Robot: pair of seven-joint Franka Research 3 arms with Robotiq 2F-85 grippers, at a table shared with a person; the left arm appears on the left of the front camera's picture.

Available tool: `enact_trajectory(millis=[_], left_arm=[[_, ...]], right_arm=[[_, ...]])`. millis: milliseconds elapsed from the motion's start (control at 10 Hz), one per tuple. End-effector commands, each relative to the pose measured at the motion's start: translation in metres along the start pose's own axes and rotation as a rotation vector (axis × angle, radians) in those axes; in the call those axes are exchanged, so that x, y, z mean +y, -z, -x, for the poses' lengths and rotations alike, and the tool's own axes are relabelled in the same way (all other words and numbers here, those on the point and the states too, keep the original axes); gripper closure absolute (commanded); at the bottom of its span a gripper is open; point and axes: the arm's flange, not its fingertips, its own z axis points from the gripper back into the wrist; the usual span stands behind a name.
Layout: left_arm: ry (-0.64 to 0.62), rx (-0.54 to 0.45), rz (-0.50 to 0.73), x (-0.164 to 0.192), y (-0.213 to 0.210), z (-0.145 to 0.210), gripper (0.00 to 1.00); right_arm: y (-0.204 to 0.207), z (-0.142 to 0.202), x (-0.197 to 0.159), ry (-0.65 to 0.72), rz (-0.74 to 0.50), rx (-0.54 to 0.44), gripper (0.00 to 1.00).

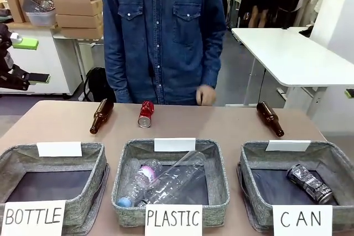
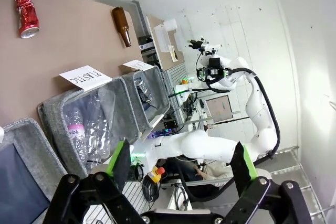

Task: Sort the can waste into the basket.
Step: Pick up the can waste from the table and place it in the right Fabric basket.

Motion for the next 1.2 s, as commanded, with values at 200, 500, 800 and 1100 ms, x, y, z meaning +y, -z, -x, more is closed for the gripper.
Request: enact_trajectory(millis=[200, 500, 800, 1100], left_arm=[[0.022, -0.009, 0.025, -0.0002, 0.0008, -0.0006, 0.0], [0.022, -0.009, 0.025, -0.0002, 0.0008, -0.0006, 0.0], [0.022, -0.009, 0.025, -0.0002, 0.0008, -0.0006, 0.0], [0.022, -0.009, 0.025, -0.0002, 0.0008, -0.0006, 0.0]], right_arm=[[0.0028, 0.0041, 0.0018, -0.092, 0.035, 0.081, 0.0], [0.0028, 0.0041, 0.0018, -0.092, 0.035, 0.081, 0.0], [0.0028, 0.0041, 0.0018, -0.092, 0.035, 0.081, 0.0], [0.0028, 0.0041, 0.0018, -0.092, 0.035, 0.081, 0.0]])
